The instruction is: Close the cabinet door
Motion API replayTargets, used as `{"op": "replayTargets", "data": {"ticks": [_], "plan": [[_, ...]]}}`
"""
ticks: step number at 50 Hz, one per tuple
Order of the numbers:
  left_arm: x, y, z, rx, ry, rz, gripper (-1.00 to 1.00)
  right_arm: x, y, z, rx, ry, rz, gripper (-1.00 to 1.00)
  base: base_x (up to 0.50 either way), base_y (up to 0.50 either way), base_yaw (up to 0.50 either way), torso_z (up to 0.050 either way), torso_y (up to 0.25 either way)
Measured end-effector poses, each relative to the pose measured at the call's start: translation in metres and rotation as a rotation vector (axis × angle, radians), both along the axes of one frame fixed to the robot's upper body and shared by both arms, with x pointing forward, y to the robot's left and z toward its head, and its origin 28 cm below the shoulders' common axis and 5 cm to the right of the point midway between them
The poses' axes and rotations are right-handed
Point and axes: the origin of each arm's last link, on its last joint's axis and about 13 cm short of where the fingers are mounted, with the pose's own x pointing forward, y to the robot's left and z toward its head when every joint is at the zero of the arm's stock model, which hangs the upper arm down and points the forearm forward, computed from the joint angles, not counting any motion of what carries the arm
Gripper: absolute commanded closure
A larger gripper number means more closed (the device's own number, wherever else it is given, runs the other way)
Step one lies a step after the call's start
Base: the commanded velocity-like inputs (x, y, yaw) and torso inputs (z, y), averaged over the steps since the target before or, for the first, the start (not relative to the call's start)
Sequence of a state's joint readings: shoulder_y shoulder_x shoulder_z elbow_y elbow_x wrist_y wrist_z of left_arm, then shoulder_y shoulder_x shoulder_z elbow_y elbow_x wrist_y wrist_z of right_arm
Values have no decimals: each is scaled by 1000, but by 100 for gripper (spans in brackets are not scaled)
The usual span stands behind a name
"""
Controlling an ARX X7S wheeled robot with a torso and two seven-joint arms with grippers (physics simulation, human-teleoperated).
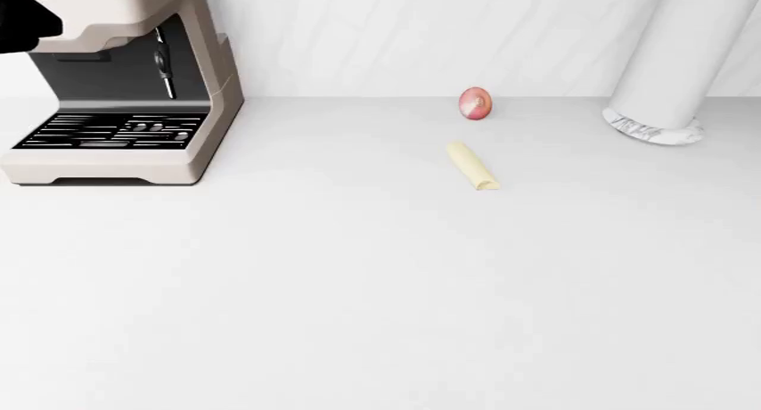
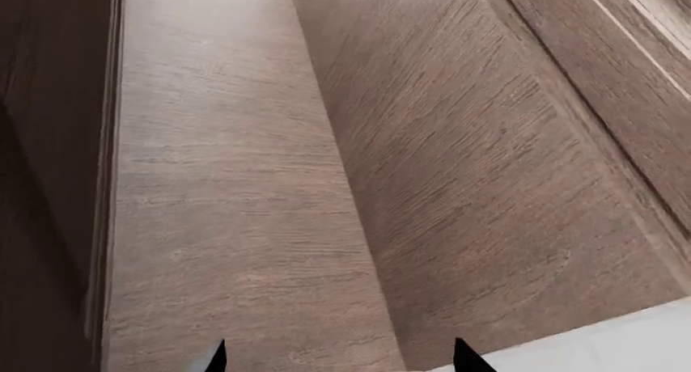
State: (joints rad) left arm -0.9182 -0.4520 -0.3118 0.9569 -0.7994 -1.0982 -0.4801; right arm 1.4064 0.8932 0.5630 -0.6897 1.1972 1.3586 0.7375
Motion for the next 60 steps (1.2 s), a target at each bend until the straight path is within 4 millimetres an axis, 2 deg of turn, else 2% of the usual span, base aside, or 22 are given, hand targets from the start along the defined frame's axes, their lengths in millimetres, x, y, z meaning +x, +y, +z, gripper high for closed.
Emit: {"op": "replayTargets", "data": {"ticks": [14, 24, 30, 44, 60], "plan": [[-1, 1, 1, -3, -1, 9, -100, -5, -6, 36, -66, 25, -5, -100, 0, 0, 0, 1, 0], [0, 1, 0, -6, 4, 11, -100, 6, 18, 54, -261, 119, 204, -100, 0, 0, 0, 8, 0], [1, 2, -1, -9, 6, 11, -100, 13, 33, 64, -334, 183, 271, -100, 0, 0, 0, 5, 0], [-1, 2, -2, -17, 7, 12, -100, 24, 63, 82, -426, 297, 294, -100, 0, 0, 0, 4, 3], [-4, 4, -3, -30, 9, 14, -100, 38, 90, 88, -440, 339, 305, -100, 1, 0, 2, 5, 1]]}}
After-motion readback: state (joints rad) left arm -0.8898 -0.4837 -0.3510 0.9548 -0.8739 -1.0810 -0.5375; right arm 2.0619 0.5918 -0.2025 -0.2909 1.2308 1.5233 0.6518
